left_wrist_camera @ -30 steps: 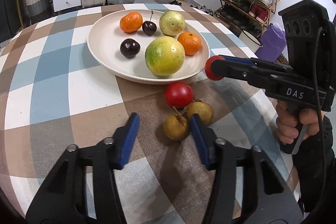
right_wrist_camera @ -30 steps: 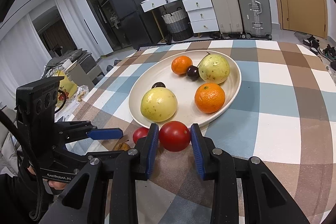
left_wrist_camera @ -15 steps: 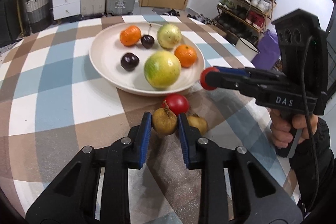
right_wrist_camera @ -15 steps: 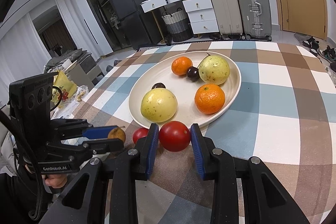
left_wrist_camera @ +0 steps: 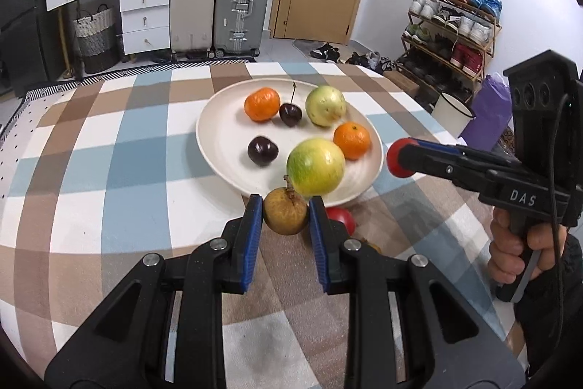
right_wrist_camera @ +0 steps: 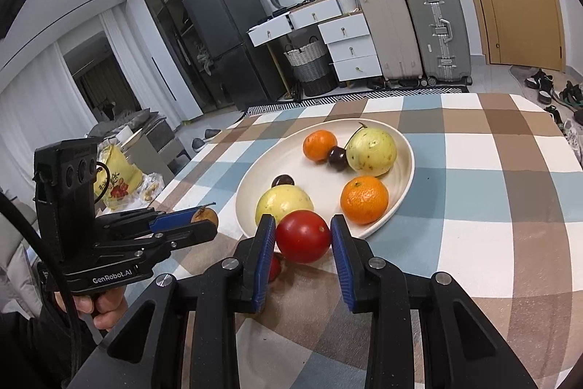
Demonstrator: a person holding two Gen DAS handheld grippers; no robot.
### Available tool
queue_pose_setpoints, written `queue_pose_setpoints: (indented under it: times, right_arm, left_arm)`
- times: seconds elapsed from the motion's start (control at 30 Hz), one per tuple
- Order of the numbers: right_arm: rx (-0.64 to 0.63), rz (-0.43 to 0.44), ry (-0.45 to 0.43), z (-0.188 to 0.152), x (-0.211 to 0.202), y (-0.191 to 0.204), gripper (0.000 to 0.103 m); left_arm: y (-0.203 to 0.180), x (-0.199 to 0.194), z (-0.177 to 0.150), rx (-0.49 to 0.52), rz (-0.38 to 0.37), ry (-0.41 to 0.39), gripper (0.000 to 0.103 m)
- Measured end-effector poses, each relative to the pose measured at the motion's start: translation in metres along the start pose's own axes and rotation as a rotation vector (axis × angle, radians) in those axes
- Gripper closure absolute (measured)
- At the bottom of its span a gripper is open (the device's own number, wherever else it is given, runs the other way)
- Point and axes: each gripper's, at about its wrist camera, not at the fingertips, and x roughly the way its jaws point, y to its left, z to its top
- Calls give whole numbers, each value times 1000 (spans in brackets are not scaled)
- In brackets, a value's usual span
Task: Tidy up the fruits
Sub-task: 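Carry the pear and tomato over the cream plate with both tools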
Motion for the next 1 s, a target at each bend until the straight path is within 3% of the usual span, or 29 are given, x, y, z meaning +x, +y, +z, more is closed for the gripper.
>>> queue_pose_setpoints:
  times: [0.57,0.83,1.0]
  right_arm:
    - [33,-30,-54,43,-4,1,72]
    - [13,-42,-56,65,17,-2,72]
    - [26,-41,-17,60,38,-9,72]
  left_arm:
    - [3,15,62,28,45,-46,80]
    - [19,38,65,4,70,-30,80]
    - [23,55,57,15,87,-4,80]
